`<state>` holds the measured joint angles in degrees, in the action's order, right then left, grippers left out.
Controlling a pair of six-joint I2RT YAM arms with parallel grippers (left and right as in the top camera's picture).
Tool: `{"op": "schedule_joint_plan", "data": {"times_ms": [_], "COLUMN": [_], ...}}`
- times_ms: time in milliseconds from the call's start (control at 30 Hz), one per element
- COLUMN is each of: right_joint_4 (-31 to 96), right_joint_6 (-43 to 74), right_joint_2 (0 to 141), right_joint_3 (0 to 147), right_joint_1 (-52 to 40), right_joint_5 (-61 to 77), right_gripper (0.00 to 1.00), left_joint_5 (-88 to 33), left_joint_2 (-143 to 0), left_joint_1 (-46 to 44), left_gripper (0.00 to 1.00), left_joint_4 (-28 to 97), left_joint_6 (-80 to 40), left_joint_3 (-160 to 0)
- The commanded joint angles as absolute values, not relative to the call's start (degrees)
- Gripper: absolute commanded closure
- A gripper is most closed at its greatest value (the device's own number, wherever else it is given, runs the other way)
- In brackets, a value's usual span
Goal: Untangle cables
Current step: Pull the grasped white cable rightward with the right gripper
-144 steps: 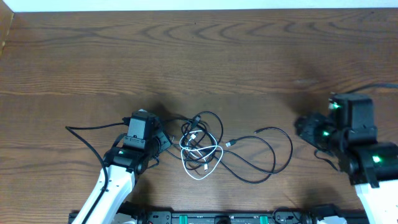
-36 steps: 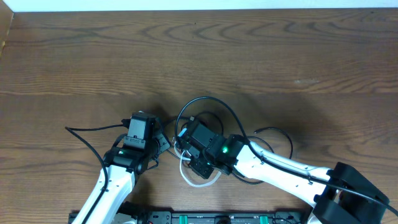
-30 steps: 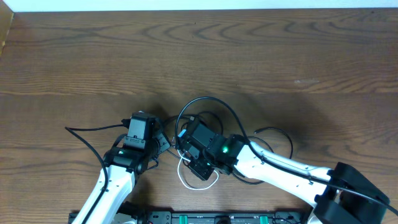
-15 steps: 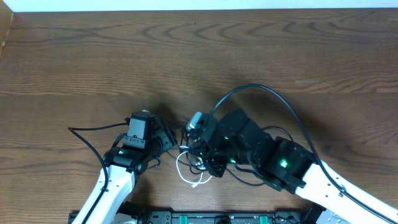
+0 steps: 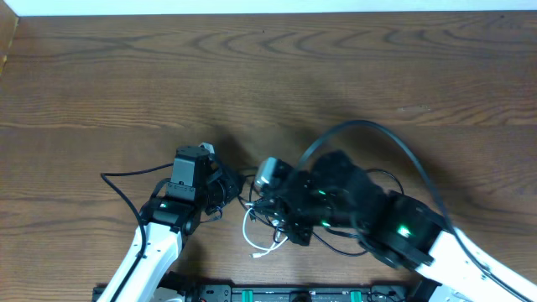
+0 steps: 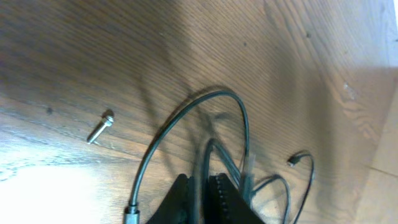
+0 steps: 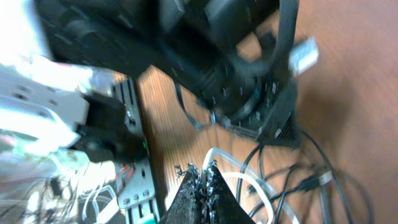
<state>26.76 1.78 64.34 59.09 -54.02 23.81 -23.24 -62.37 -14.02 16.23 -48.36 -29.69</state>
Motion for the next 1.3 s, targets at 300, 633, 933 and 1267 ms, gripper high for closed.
{"op": "schedule_joint_plan", "data": {"times_ms": [300,633,933,1267], "right_joint_4": [31.42,48.71,57.69,58.08], "right_joint_6": [10.94,35.33,49.30,49.25], "right_joint_2": [51.40,51.70,51.64,52.36], "right_joint_3": [59.77,59.72,59.72,59.66], "right_joint_1": [-49.23,-45.17,-39.90,-38.17], "right_joint_5": [-18.15,-38.13,-43.33,-39.42], "right_gripper": [0.99,0.99,0.99,0.99], "left_joint_5": [-18.26,-14.52,-10.22,-12.27], "left_joint_2": [-62.48,-62.48,-62.48,-62.48], "left_joint_1": [-13.78,-13.78,-13.78,-13.78], "left_gripper": [0.92,0.91,0.86,0.10], "left_joint_4": [17.28,14.13,1.02,-0.10], "left_joint_6": [-49.19,-49.32,-49.43,-49.39], "left_joint_3": [-30.11,-30.11,-30.11,-30.11]}}
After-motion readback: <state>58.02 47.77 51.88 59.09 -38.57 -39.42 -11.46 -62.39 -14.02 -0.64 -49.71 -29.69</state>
